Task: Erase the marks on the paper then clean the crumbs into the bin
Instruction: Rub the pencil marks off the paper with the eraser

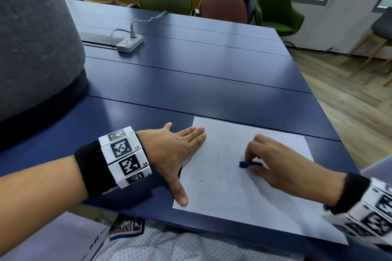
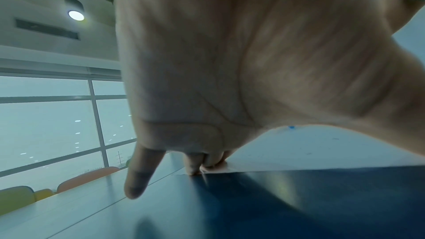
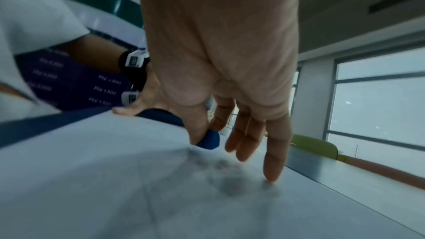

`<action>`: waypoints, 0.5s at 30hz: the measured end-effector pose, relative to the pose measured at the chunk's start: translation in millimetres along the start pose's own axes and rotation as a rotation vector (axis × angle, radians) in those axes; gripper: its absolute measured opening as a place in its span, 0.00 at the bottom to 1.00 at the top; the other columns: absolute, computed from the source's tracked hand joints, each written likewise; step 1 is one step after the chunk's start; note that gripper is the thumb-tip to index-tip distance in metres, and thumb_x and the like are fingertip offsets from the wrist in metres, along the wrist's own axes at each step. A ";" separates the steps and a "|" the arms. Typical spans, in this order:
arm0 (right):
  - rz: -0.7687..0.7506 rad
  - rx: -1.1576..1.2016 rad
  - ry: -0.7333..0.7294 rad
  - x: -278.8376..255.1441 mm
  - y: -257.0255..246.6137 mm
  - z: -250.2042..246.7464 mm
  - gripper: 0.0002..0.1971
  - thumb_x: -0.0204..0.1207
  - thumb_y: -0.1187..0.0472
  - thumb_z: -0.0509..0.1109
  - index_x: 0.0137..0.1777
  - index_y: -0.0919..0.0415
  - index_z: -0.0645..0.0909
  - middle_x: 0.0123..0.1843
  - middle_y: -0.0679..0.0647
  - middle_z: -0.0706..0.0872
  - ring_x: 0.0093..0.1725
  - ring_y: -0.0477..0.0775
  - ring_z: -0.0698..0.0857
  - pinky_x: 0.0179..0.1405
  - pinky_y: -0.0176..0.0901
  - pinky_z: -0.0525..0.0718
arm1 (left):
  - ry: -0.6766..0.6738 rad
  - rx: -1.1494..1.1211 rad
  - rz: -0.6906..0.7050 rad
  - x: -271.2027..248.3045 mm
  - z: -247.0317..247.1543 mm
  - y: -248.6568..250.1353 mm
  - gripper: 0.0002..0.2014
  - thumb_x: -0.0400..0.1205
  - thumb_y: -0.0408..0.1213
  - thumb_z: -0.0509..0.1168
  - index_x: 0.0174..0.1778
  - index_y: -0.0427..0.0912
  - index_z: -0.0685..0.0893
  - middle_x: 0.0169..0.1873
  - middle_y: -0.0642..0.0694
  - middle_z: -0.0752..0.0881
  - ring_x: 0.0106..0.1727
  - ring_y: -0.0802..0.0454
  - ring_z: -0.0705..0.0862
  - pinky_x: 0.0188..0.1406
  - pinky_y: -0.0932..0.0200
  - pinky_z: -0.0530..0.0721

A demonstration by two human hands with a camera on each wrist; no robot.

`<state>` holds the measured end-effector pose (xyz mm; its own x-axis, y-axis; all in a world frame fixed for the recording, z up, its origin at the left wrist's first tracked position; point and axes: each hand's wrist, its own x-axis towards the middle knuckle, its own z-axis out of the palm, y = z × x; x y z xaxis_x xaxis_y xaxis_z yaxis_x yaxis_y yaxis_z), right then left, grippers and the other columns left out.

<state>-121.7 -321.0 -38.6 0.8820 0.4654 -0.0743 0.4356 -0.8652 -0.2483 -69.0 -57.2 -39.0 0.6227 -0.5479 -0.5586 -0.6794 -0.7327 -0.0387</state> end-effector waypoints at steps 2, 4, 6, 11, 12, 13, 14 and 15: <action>-0.003 -0.051 -0.057 -11.0 3.6 1.8 0.05 0.79 0.51 0.68 0.48 0.47 0.74 0.60 0.40 0.76 0.57 0.45 0.76 0.56 0.38 0.78 | 0.001 -0.019 0.012 -0.5 1.3 -2.2 0.76 0.55 0.80 0.68 0.83 0.46 0.27 0.81 0.57 0.25 0.80 0.64 0.26 0.81 0.29 0.40; -0.012 -0.054 -0.099 -16.7 -0.2 0.7 0.06 0.79 0.49 0.68 0.49 0.46 0.73 0.67 0.40 0.77 0.64 0.46 0.75 0.61 0.39 0.77 | -0.015 -0.024 0.013 -2.8 2.8 -3.1 0.73 0.58 0.81 0.66 0.82 0.46 0.25 0.80 0.57 0.23 0.79 0.63 0.24 0.81 0.34 0.35; -0.011 -0.049 -0.117 -18.9 -3.4 -1.3 0.06 0.80 0.50 0.67 0.50 0.46 0.72 0.68 0.42 0.78 0.66 0.45 0.73 0.62 0.40 0.77 | -0.035 -0.006 -0.025 -6.7 5.5 -2.0 0.67 0.65 0.82 0.55 0.81 0.44 0.24 0.79 0.54 0.22 0.79 0.61 0.23 0.81 0.37 0.32; -0.004 -0.029 -0.127 -18.7 -3.3 -1.3 0.05 0.81 0.52 0.67 0.49 0.46 0.72 0.69 0.45 0.77 0.68 0.45 0.71 0.60 0.41 0.79 | 0.068 0.108 0.006 -14.8 12.1 18.9 0.52 0.74 0.77 0.35 0.80 0.42 0.23 0.79 0.45 0.22 0.80 0.53 0.22 0.81 0.40 0.31; -0.005 -0.026 -0.126 -19.0 -3.1 -1.1 0.05 0.81 0.52 0.67 0.49 0.47 0.72 0.69 0.45 0.77 0.69 0.45 0.71 0.60 0.41 0.79 | 0.101 0.141 0.077 -14.7 15.1 29.2 0.51 0.75 0.76 0.35 0.80 0.43 0.23 0.79 0.45 0.21 0.80 0.53 0.21 0.81 0.40 0.29; -0.008 -0.021 -0.127 -18.8 -3.1 -0.9 0.05 0.81 0.52 0.67 0.49 0.47 0.71 0.67 0.45 0.78 0.70 0.45 0.71 0.60 0.41 0.79 | 0.136 0.163 0.163 -14.5 19.1 41.6 0.50 0.76 0.75 0.35 0.81 0.44 0.24 0.79 0.45 0.22 0.80 0.52 0.21 0.80 0.40 0.27; -0.011 -0.013 -0.130 -19.5 -3.3 -1.0 0.06 0.81 0.52 0.67 0.48 0.47 0.71 0.67 0.45 0.78 0.71 0.45 0.70 0.60 0.41 0.78 | 0.161 0.177 0.255 -14.4 23.0 55.2 0.49 0.76 0.75 0.35 0.82 0.44 0.26 0.80 0.45 0.23 0.80 0.52 0.22 0.79 0.39 0.27; -0.018 -0.011 -0.131 -20.1 -3.8 -1.3 0.05 0.81 0.52 0.66 0.48 0.47 0.71 0.66 0.44 0.78 0.71 0.45 0.70 0.60 0.41 0.79 | 0.167 0.181 0.331 -14.6 27.0 67.4 0.48 0.77 0.74 0.35 0.83 0.45 0.28 0.81 0.44 0.25 0.81 0.51 0.23 0.79 0.39 0.28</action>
<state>-140.9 -327.3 -35.0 0.8432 0.5007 -0.1956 0.4539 -0.8581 -0.2401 -134.3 -87.6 -55.8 0.4034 -0.8110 -0.4238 -0.9017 -0.4312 -0.0332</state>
